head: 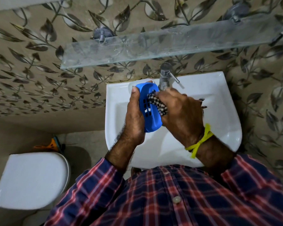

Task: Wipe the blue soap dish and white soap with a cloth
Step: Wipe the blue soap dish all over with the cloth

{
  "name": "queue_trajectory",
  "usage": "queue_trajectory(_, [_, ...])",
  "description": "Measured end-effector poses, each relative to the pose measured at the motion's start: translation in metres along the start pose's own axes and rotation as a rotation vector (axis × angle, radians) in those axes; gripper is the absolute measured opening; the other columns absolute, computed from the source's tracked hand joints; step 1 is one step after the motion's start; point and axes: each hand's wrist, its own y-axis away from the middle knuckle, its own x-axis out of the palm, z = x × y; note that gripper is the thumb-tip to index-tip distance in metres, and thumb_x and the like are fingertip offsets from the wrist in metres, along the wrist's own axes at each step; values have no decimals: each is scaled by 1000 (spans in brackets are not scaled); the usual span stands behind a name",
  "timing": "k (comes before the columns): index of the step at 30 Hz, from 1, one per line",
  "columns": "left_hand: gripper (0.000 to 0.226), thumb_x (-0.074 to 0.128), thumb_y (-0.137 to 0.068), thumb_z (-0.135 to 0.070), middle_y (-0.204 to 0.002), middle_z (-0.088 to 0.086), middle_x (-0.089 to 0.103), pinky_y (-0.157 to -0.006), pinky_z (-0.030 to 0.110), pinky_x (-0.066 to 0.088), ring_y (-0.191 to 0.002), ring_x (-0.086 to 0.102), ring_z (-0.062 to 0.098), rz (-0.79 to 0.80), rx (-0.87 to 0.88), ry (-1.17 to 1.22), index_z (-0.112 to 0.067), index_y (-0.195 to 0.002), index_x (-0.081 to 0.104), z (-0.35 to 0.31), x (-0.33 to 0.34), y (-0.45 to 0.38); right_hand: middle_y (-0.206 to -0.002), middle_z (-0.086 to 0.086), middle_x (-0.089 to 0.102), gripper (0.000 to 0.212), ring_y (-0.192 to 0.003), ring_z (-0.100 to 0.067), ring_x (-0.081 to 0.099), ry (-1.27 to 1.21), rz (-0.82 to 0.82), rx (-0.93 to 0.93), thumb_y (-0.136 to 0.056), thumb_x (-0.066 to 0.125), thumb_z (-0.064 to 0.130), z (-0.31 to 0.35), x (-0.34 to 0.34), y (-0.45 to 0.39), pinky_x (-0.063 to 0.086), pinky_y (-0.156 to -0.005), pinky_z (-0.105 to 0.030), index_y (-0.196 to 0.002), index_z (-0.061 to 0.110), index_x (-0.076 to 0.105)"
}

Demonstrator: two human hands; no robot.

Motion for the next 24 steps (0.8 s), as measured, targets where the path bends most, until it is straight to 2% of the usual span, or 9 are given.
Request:
queue_trajectory(5, [60,35,-89,-70,-105,5,76,-80,39,59,-95,72,22,-25,3,-22,-32,-118,71,0,-2,-1,-88,0,66,29,-72,-32,65,63,168,-19,-73,67,12,-6,-2,4,45,-55,-31,-98,26,69])
queue_trajectory(9, [88,45,-68,-84,-108,11,75,-92,51,55,-96,71,27,-80,0,-133,-23,-128,66,-6,-3,-6,-99,1,69,31,-86,-32,66,21,336,-29,-84,61,16,-8,-2,12,53,-69,-37,-110,32,69])
queue_trajectory(12, [77,48,-66,-82,-110,13,74,-97,52,53,-98,70,29,-57,10,-159,-31,-118,70,-4,-4,-8,-101,2,70,34,-92,-32,66,-55,428,28,-84,59,13,-10,0,13,56,-77,-42,-111,33,69])
queue_trajectory(15, [62,46,-74,-77,-122,16,70,-104,60,47,-113,66,33,-12,46,-193,-37,-115,71,1,-4,-6,-93,3,74,19,-87,-27,68,-244,580,174,-87,66,18,-17,7,15,57,-78,-43,-102,29,70])
queue_trajectory(19, [58,42,-89,-68,-119,15,69,-96,63,50,-105,66,34,51,203,-291,-29,-126,65,4,-4,-2,-89,-7,76,14,-80,-22,71,-654,638,357,-87,73,9,-25,14,13,60,-80,-44,-101,10,75])
queue_trajectory(21, [57,40,-94,-60,-116,11,69,-92,60,52,-103,67,33,60,262,-338,-22,-132,61,5,-4,-2,-90,-7,78,18,-80,-17,72,-797,654,422,-85,75,6,-27,17,15,60,-80,-39,-103,10,76])
queue_trajectory(24, [56,38,-97,-54,-119,9,68,-90,51,56,-108,66,34,83,305,-392,-17,-136,57,7,-2,-2,-85,5,78,19,-79,-8,72,-933,692,465,-84,75,5,-29,20,18,59,-76,-25,-100,17,76])
